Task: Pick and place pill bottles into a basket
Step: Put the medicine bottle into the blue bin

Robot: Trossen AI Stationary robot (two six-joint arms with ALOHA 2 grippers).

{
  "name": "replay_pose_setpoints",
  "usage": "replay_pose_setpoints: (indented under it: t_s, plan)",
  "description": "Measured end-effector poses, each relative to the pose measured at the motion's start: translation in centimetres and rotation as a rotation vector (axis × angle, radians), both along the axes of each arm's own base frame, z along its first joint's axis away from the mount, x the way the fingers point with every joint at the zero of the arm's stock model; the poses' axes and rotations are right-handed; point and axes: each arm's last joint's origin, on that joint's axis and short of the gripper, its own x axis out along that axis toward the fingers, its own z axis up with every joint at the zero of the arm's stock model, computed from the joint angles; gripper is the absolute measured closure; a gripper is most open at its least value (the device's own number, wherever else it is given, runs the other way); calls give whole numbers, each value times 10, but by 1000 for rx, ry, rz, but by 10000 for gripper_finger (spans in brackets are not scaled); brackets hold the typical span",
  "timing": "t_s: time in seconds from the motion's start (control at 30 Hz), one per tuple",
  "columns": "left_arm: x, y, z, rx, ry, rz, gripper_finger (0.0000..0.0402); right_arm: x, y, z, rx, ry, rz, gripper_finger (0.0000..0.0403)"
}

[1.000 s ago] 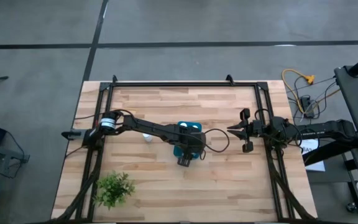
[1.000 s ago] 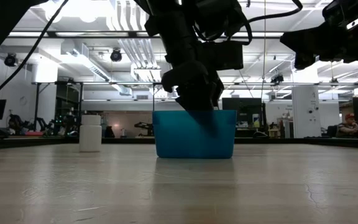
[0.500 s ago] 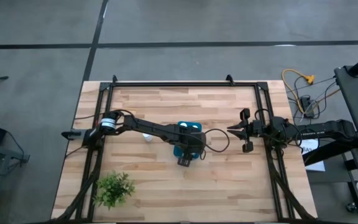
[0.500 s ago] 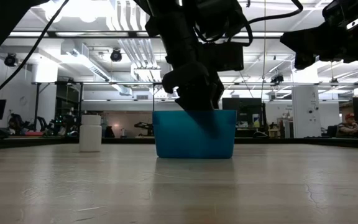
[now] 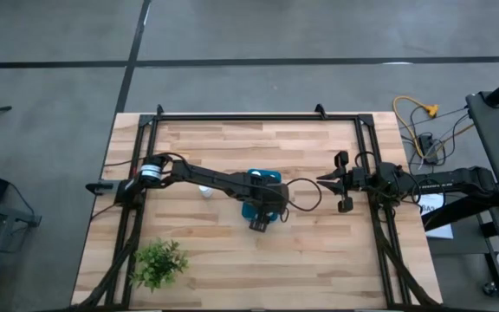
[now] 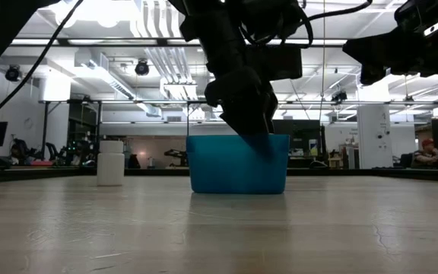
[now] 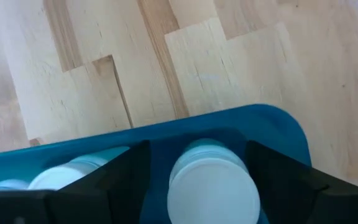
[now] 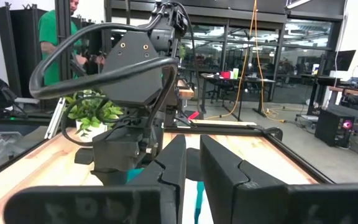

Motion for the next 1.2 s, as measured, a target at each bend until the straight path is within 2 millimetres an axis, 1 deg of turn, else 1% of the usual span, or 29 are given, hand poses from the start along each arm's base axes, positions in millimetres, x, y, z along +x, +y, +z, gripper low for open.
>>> replay_pose_setpoints:
  t_s: [0.17,0.27,0.47,0.63,0.73,0.9,1.03,1.2]
  plan:
    - [-1,0,2,0,4,0,157,0,0,0,0,0,0,364]
    - [-3,0,8,-1,-5,2,157,0,0,0,0,0,0,365]
    - [-11,1,30,-15,-25,27,157,0,0,0,0,4,0,364]
    - [-20,-3,54,-28,-71,36,157,0,0,-1,5,16,0,364]
    - [-30,-8,66,-28,-66,24,157,0,0,-2,6,18,0,364]
    - [-49,-15,92,-42,-76,20,157,0,0,-2,22,20,1,364]
    - [-65,-19,104,-42,-56,8,157,0,0,-2,25,21,2,364]
    - [-91,-16,114,-31,25,10,157,0,0,-2,27,21,2,365]
